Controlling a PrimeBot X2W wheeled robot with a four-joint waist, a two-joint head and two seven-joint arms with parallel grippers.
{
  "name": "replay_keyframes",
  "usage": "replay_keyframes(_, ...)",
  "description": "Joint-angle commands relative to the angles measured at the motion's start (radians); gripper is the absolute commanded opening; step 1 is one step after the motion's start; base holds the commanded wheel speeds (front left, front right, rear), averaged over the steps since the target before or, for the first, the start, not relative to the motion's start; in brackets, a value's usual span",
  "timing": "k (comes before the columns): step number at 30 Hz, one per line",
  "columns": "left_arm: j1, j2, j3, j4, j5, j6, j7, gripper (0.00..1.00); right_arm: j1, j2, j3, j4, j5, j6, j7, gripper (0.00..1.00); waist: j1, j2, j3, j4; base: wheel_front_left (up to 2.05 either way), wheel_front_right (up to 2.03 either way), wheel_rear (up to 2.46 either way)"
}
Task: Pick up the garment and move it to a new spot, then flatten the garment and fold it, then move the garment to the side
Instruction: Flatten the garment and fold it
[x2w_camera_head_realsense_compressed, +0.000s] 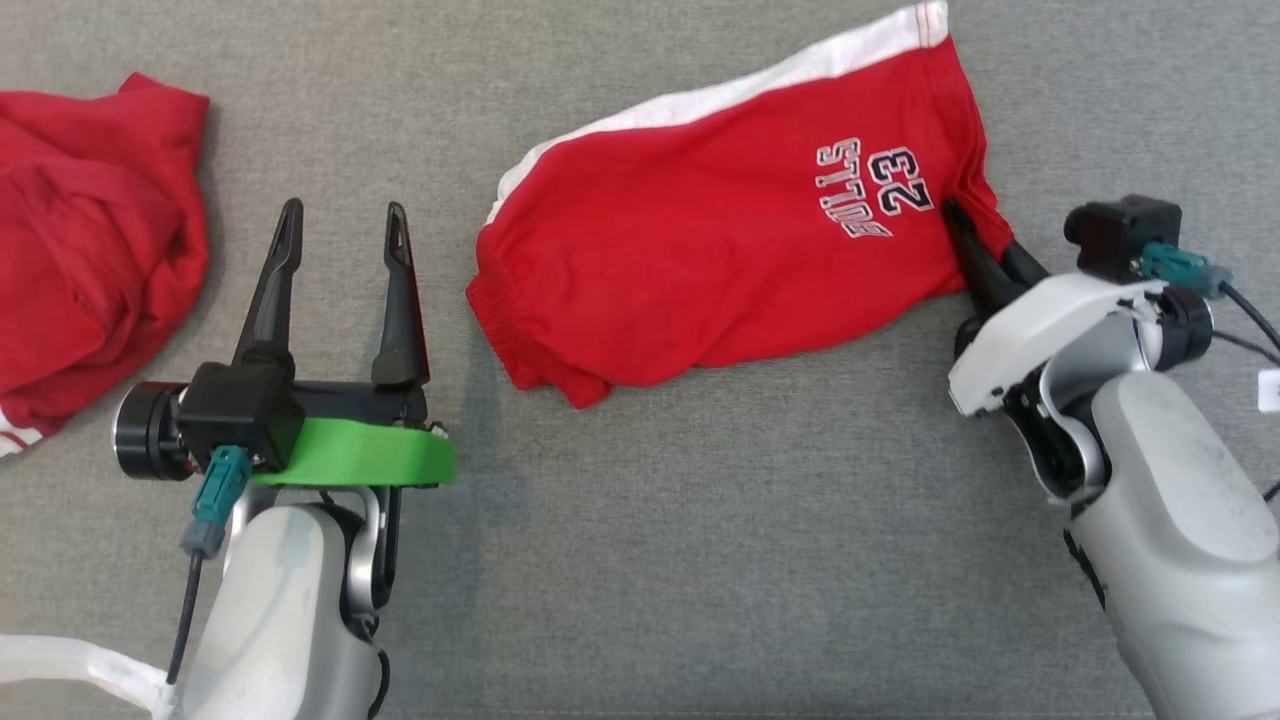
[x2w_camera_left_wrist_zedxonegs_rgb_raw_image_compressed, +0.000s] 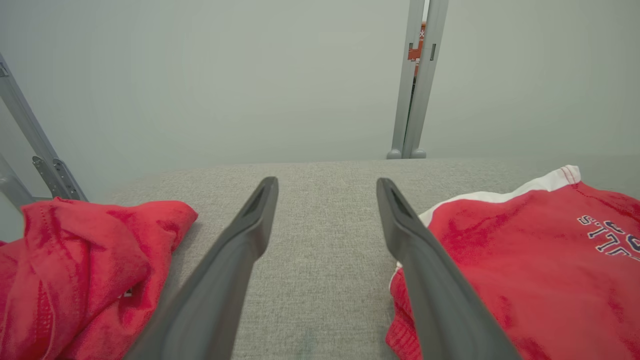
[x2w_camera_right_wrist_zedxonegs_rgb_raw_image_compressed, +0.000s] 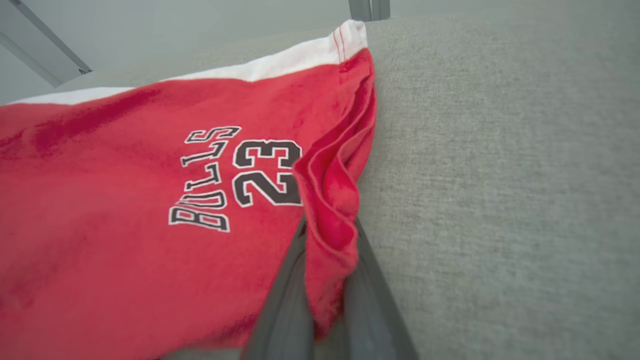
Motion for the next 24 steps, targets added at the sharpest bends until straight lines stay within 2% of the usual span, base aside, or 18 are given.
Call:
replay_keyframes(1, 0.02, 0.008, 0.005, 0.002, 0.004, -0.001, 0.0, 1.0, 0.058, 0.006, -0.025, -0.018, -0.008, -0.002, 0.001, 0.0, 0.0, 0.0, -0.044, -0.049, 0.0, 0.0, 0.0)
replay_keyframes(10, 0.075, 0.017, 0.003, 0.007, 0.006, -0.004, 0.0, 1.0, 0.313, 0.088, -0.227, -0.187, -0.057, -0.002, 0.036, 0.0, 0.0, 0.0, -0.093, -0.091, 0.0, 0.0, 0.0)
replay_keyframes(16, 0.091, 0.014, -0.005, 0.017, 0.0, -0.006, 0.0, 1.0, 0.376, 0.108, -0.305, -0.235, -0.089, -0.002, 0.068, 0.0, 0.0, 0.0, -0.113, -0.087, 0.0, 0.0, 0.0)
replay_keyframes(20, 0.097, 0.015, -0.007, 0.02, -0.004, -0.005, 0.0, 1.0, 0.366, 0.094, -0.283, -0.277, -0.12, -0.001, 0.074, 0.0, 0.0, 0.0, -0.124, -0.08, 0.0, 0.0, 0.0)
replay_keyframes(24, 0.099, 0.016, -0.008, 0.023, -0.007, -0.006, 0.0, 1.0, 0.318, 0.089, -0.194, -0.35, -0.153, -0.001, 0.102, 0.0, 0.0, 0.0, -0.137, -0.07, 0.0, 0.0, 0.0)
